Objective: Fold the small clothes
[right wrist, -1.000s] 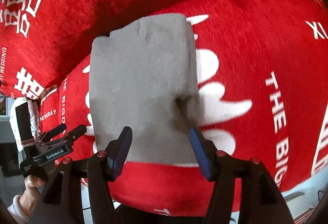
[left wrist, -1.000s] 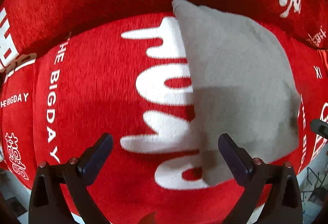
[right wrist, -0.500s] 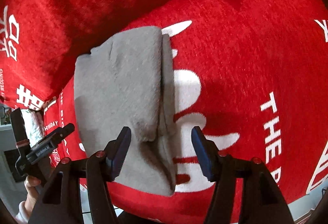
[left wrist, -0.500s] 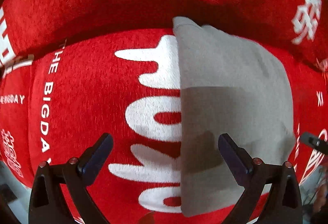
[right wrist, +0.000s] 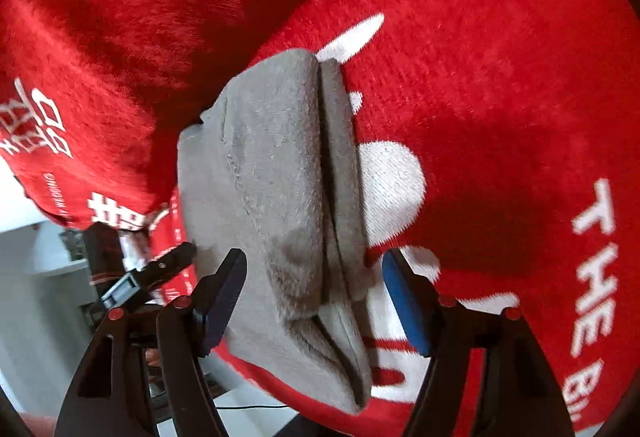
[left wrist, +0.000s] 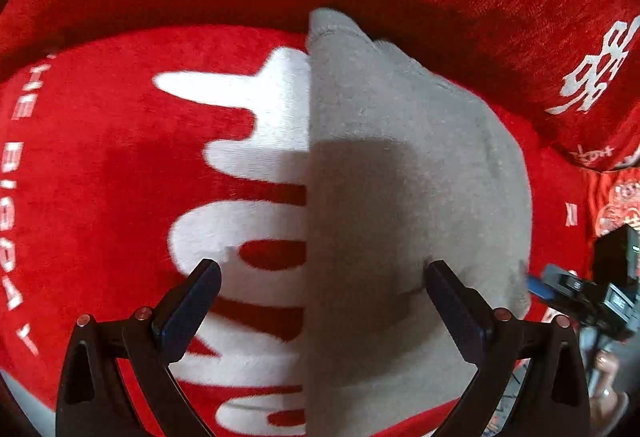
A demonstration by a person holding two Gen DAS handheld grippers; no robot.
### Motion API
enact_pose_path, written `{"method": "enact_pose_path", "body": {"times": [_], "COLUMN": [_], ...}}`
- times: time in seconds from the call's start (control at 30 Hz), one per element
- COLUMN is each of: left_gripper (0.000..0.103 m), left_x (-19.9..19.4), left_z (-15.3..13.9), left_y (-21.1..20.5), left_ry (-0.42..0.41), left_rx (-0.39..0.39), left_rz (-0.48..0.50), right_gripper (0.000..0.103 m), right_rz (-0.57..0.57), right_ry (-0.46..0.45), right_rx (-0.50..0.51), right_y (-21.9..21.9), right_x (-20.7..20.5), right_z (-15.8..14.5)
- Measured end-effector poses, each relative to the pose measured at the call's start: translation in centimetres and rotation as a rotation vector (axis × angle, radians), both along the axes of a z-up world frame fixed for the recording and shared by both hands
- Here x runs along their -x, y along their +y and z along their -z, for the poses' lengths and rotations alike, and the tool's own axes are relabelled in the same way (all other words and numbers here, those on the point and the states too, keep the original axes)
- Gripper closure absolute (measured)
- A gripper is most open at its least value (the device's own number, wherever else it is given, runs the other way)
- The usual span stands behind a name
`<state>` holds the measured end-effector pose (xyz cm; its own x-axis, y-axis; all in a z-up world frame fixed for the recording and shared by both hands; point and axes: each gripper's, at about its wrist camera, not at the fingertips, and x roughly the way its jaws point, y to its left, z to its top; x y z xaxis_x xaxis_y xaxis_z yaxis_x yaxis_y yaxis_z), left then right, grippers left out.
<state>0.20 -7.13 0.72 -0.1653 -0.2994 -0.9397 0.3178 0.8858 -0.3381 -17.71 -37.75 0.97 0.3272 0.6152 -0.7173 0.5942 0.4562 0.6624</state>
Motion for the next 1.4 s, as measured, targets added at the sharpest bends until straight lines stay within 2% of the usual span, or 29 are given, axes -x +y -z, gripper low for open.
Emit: {"method": "enact_pose_path", "body": {"times": [0.17, 0.3, 0.4, 0.5, 0.53, 0.57, 0.6, 0.63, 0.7, 0.77, 0.8, 0.87, 1.0, 1.13, 1.3, 1.4], "left_gripper": [0.0, 0.0, 0.0, 0.0, 0.002, 0.007, 0.016, 0.02, 0.043, 0.055, 0.058, 0.058, 0.058, 0.058, 0.058, 0.058], "left_x": [0.1, 0.2, 0.4, 0.6, 0.7, 0.7, 0.7, 0.7, 0.7, 0.6, 0.6, 0.8, 1.8, 2.2, 3.2, 3.9], "left_z": [2.1, 2.1, 2.4, 2.4, 2.4, 2.0, 1.8, 1.4, 0.5, -0.3, -1.0, -2.3, -4.8, -6.5, -7.0, -5.5], "left_y": [-2.2, -4.6, -5.7, -5.7, -5.8, -5.3, -5.2, -4.8, -4.2, -3.6, -3.2, -2.5, -1.0, 2.2, 7.3, 9.7], "left_ry": [0.061, 0.057, 0.028, 0.022, 0.019, 0.009, 0.0, -0.01, -0.023, -0.023, -0.021, -0.022, -0.044, -0.035, -0.032, -0.039], "left_rx": [0.073, 0.101, 0.052, 0.06, 0.058, 0.053, 0.053, 0.061, 0.081, 0.109, 0.134, 0.173, 0.191, 0.206, 0.159, 0.097], "left_rz": [0.052, 0.081, 0.095, 0.097, 0.094, 0.09, 0.087, 0.084, 0.077, 0.074, 0.075, 0.085, 0.115, 0.095, 0.084, 0.081], "right_gripper": [0.028, 0.027, 0.025, 0.026, 0.032, 0.041, 0.064, 0.067, 0.071, 0.072, 0.072, 0.072, 0.072, 0.072, 0.072, 0.071], "right_rz": [0.017, -0.038, -0.086, -0.036, -0.022, -0.014, -0.017, -0.022, -0.002, 0.028, 0.035, 0.042, 0.034, 0.052, 0.038, 0.032], "right_ry": [-0.043, -0.095, -0.105, -0.091, -0.08, -0.064, -0.049, -0.04, -0.073, -0.123, -0.139, -0.177, -0.209, -0.215, -0.196, -0.154], "right_rx": [-0.143, -0.16, -0.148, -0.158, -0.154, -0.137, -0.123, -0.119, -0.146, -0.202, -0.215, -0.246, -0.269, -0.313, -0.349, -0.344], "right_y": [0.3, 1.4, 2.5, 2.6, 2.5, 2.6, 2.7, 2.9, 2.9, 3.1, 3.3, 4.1, 6.2, 8.8, 12.8, 15.9], "right_x": [-1.0, -3.0, -4.4, -4.2, -4.0, -3.9, -3.9, -3.8, -3.6, -3.4, -3.3, -3.4, -3.4, -2.9, -2.0, -2.2], "right_z": [2.8, 2.4, 2.5, 2.9, 2.9, 2.9, 2.9, 2.9, 2.4, 1.3, 0.7, -0.7, -2.9, -3.8, -3.2, -1.3]}}
